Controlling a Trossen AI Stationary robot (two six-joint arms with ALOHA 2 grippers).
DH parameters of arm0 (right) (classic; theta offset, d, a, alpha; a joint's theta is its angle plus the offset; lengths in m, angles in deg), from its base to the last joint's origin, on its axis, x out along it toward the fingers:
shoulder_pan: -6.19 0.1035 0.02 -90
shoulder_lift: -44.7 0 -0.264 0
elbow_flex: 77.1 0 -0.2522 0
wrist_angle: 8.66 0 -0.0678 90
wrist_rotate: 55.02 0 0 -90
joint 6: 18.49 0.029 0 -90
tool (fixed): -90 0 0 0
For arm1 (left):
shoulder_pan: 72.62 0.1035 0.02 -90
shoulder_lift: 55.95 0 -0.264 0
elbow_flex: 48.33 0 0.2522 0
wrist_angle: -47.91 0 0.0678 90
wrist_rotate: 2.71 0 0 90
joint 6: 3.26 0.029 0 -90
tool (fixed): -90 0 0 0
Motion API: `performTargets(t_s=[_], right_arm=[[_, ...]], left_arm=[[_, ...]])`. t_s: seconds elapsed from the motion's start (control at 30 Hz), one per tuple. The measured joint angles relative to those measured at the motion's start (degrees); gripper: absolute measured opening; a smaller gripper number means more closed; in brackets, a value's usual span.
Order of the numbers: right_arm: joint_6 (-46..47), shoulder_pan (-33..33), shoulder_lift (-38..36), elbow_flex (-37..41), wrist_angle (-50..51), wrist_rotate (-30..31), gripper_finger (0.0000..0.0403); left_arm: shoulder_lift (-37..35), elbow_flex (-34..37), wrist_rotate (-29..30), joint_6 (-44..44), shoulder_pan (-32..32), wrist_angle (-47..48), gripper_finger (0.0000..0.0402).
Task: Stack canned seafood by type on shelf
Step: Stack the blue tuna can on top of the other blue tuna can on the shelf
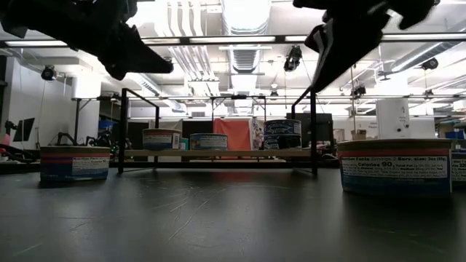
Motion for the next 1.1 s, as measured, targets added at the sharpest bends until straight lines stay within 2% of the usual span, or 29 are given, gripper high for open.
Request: performTargets(t_s=[0.1, 0.27, 0.5, 0.77, 0.93, 1.1], right_arm=[[-2.3, 1.1, -0.2, 1.5, -2.0, -0.4, 0.0012], [-3.2, 2.1, -2.2, 5.4, -6.8, -4.7, 0.0012], [-1.2, 4.6, -9.3, 13.0, -13.2, -5.9, 0.0012], [7.9, 6.1, -16.6, 22.1, -20.1, -5.7, 0.0013], [13.1, 6.8, -15.6, 24.6, -21.0, -5.5, 0.0013], [13.4, 8.6, -13.0, 24.7, -22.8, -6.8, 0.0013]], left_arm=[[1.7, 0.0, 0.0, -0.5, -1.7, -3.1, 0.0], [5.0, 0.0, 0.0, -0.5, -3.9, -10.1, 0.0], [10.4, -0.8, 0.1, -0.5, -5.3, -17.1, 0.0], [20.1, -9.1, -2.6, -0.5, -5.7, -16.3, 0.0], [25.6, -16.0, -2.6, 3.4, -5.6, -9.2, 0.0], [30.4, -21.7, -2.5, 3.5, -5.6, -3.9, 0.0]])
